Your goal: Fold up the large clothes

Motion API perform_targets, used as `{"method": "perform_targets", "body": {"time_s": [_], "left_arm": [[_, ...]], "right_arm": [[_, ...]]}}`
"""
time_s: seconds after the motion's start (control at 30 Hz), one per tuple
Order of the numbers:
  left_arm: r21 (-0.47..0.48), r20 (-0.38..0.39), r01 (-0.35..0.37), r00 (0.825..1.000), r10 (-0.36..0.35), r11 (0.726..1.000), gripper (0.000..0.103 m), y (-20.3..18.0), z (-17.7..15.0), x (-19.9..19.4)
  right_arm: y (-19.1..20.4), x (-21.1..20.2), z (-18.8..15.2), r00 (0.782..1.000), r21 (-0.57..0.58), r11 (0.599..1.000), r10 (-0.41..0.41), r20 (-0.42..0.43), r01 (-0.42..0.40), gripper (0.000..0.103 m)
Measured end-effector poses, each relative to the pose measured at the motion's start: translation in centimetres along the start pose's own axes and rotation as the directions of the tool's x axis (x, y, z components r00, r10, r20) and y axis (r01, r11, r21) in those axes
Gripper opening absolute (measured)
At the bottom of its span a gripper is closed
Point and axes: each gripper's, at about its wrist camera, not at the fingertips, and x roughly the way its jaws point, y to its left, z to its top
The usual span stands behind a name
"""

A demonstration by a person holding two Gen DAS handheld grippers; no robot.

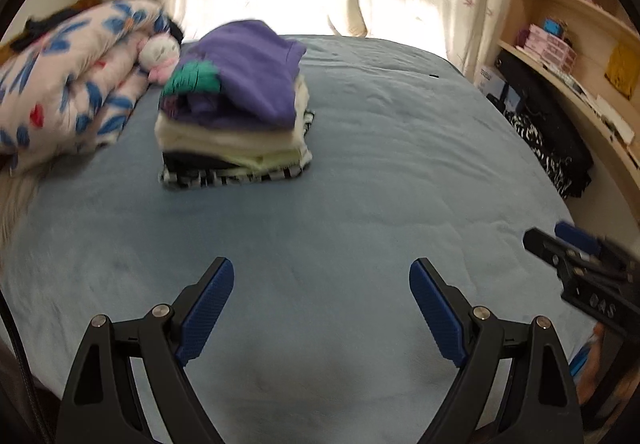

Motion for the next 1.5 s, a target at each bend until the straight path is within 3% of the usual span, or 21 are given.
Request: {"method": "perform_targets", "body": {"time_s": [0.13,0.33,0.5,0.67,1.5], "left_arm": [[-0.063,-0.018,0.028,0.999,-0.029,0.998,0.102,0.3,-2.9,0.6],[-0.049,0.011,-0.022,1.000,0.022,0.999,0.102,-0.9,-5.8,0.0],[-0.062,0.020,-0.024,0.999,0.025,0.998,0.102,-1.6,-7.5,-0.5],[-0.011,0.038,-0.062,0.997,0.062,0.998,0.102,-2.8,-8.7,-1.0],[-0.019,0.017,-0.107,0.994,0.107,0.994,0.102,-2.9,-10.8,-0.4]], "right_arm": [[0.0,-0.7,-3.1,0.999,0.025,0.999,0.024,0.022,-0.025,0.071],[0.4,-1.4,-5.7,0.998,0.046,0.999,0.016,0.053,-0.019,0.075],[1.0,-1.6,-7.4,0.998,0.038,0.999,0.014,0.059,-0.016,0.076],[1.7,-1.8,-8.8,0.998,0.023,1.000,-0.013,0.068,0.012,0.076],[1.6,-2.0,-11.1,0.994,0.033,0.997,-0.069,0.080,0.066,0.076]]}}
